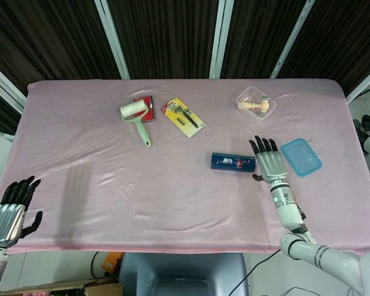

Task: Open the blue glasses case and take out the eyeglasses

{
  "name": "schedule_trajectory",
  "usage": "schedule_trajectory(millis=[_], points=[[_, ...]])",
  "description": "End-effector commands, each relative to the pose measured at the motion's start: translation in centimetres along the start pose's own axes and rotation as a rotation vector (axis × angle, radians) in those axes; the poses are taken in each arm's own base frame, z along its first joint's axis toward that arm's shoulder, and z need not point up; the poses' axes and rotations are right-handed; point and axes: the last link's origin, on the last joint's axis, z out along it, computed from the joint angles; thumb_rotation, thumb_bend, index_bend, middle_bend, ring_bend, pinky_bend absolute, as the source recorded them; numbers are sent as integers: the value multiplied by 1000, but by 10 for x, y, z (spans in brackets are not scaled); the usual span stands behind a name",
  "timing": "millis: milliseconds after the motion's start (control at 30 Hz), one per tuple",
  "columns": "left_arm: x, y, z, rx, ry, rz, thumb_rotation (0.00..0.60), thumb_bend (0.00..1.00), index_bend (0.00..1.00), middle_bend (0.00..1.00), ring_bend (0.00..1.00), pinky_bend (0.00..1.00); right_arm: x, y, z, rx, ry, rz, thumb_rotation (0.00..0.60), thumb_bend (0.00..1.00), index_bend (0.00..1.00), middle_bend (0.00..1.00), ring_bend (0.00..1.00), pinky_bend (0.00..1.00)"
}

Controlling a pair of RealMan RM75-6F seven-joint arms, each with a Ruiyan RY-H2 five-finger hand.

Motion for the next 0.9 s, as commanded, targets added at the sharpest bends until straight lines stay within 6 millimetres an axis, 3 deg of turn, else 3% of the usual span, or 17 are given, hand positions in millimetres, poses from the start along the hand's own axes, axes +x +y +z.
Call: schedule_trajectory(millis=[33, 400, 600, 833, 900], points=[[0, 0, 1, 4, -1, 2, 600, 424, 0, 0, 0, 31, 0, -14, 16, 4, -5, -1, 600, 299, 6, 0, 0, 0], [-1, -4, 5, 19, -11, 0, 600, 423, 0, 0, 0, 31, 13, -51, 53, -1, 19, -25, 600, 298, 13, 0, 0, 0], [2, -6, 5, 25, -1, -13, 600, 423, 0, 0, 0, 31, 18, -45, 35, 90, -11, -79, 600, 304, 97, 0, 0, 0], [1, -6, 5, 22, -8, -12, 600, 423, 0, 0, 0, 31, 27, -44, 24, 155, -29, -110, 600, 450, 265, 0, 0, 0], [0, -5, 5, 20, -11, -5, 600, 423, 0, 0, 0, 31, 35, -55, 28, 194, -2, -156, 600, 476, 343, 0, 0, 0]])
